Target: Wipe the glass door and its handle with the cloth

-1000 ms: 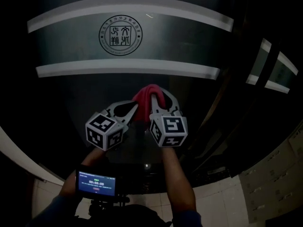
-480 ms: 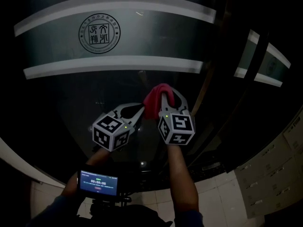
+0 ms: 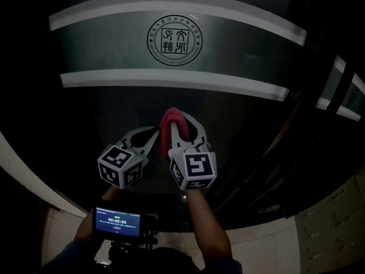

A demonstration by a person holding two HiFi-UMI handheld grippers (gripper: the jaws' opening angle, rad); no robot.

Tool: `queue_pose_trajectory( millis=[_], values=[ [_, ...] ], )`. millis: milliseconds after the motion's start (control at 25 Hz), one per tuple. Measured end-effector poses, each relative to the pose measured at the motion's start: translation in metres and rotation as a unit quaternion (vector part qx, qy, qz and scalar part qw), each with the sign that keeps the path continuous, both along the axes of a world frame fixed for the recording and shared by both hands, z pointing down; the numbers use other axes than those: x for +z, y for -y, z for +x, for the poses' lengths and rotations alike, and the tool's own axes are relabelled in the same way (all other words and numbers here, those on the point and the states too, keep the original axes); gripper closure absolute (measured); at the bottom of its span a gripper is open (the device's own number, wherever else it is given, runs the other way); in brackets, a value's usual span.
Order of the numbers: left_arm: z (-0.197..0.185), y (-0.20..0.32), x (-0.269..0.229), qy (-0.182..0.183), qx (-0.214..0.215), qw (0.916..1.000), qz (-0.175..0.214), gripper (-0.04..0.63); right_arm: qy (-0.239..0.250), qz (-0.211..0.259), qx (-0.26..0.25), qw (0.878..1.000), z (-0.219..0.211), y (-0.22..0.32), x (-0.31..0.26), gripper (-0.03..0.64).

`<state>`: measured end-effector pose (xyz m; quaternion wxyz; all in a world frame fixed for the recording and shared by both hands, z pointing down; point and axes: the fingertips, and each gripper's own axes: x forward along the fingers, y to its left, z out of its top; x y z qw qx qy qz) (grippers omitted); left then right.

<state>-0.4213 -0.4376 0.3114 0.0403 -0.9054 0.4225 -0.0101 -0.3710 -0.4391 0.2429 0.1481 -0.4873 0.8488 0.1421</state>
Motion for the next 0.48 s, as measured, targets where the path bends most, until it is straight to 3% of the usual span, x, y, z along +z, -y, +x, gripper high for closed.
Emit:
queue_pose_trajectory(
  millis=[240, 480],
  values=[
    [-0.118, -0.004, 0.025, 0.003, -0.083, 0.9965, -0.013, 0.583, -0.023, -0.013, -0.097, 0.995, -0.143, 0.0, 0.034, 0.589],
    [-0.228, -0.011, 0.05, 0.016, -0.173, 0.9848, -0.006, 0.583, -0.043, -0.026, -0.169, 0.984, -0.262, -0.007, 0.072, 0.589]
  ],
)
